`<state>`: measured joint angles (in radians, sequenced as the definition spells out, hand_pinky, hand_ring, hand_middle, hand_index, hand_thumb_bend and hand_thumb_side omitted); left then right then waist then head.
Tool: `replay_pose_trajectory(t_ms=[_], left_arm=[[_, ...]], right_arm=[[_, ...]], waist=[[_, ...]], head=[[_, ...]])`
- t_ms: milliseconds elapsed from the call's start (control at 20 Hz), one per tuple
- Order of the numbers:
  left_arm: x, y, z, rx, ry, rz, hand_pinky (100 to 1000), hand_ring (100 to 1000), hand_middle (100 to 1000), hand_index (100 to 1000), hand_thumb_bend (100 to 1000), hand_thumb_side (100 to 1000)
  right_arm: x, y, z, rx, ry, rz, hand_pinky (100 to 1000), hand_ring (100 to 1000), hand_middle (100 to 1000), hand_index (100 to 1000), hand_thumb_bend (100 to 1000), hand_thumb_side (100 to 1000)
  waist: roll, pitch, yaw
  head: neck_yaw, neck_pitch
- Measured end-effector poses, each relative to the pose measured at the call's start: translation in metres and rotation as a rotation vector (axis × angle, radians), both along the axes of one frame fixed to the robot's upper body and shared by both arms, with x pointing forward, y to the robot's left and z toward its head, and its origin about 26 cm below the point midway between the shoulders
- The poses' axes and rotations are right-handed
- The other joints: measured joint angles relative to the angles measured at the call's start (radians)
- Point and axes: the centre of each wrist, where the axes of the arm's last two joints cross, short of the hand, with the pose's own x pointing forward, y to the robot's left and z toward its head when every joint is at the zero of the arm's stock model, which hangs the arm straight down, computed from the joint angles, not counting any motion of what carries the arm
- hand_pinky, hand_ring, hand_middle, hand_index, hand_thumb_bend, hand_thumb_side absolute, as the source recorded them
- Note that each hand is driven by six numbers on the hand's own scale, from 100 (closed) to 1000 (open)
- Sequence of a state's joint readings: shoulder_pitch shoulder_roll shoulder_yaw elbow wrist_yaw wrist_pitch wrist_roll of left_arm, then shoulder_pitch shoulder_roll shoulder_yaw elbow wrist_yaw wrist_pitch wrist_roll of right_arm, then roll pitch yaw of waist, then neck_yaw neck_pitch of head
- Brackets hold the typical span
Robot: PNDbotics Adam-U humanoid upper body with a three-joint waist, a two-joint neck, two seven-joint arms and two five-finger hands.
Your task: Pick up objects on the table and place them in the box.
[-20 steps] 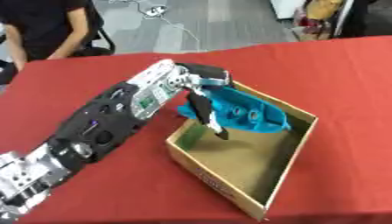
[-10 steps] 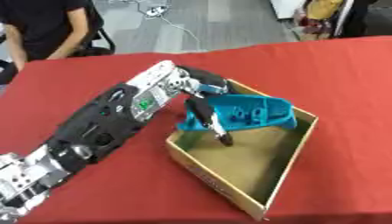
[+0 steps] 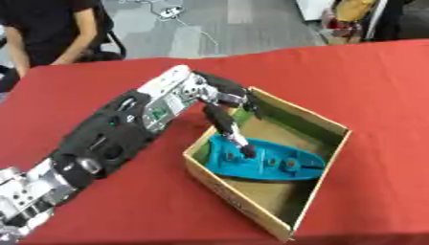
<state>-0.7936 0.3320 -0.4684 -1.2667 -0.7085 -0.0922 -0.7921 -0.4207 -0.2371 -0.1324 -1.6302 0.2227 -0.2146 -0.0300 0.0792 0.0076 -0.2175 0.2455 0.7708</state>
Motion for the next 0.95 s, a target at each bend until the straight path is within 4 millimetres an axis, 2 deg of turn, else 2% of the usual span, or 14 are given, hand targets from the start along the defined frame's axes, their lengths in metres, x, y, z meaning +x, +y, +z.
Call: replay_pose_trajectory(t_ms=[550,750,800,850,900,950], left_arm=[[-0.001,0.000,0.001,0.001,0.000,-0.001,815,878,901,911,1000,804],[-0.002,0.006,0.007,-0.026,-0.022,0.011,765,835,862,883,1000,816],[-0.004,0.009,0.009,-0.043,-0.034,0.018,739,810,846,869,987,868],[-0.006,0.014,0.013,-0.071,-0.056,0.029,709,781,824,852,1000,838],[-0.009,0.021,0.018,-0.110,-0.088,0.045,696,768,814,846,973,846],[-0.013,0.028,0.025,-0.163,-0.139,0.065,688,760,813,839,898,846]], right_arm=[[0.000,0.000,0.000,0.000,0.000,0.000,590,804,811,990,446,973],[0.000,0.000,0.000,0.000,0.000,0.000,590,804,811,990,445,972],[0.000,0.000,0.000,0.001,0.000,-0.001,590,804,810,990,445,972],[0.000,0.000,0.000,0.001,0.000,-0.002,590,804,810,990,445,972],[0.000,-0.001,0.000,0.003,0.000,-0.005,590,804,810,990,445,972],[0.000,-0.001,0.000,0.005,-0.001,-0.008,590,804,810,990,445,973]], waist=[[0.000,0.000,0.003],[0.000,0.000,0.006],[0.000,0.000,0.008],[0.000,0.000,0.010],[0.000,0.000,0.012],[-0.001,0.000,0.014]], head=[[0.000,0.000],[0.000,0.000],[0.000,0.000],[-0.001,0.000],[-0.003,0.000],[-0.007,0.000]])
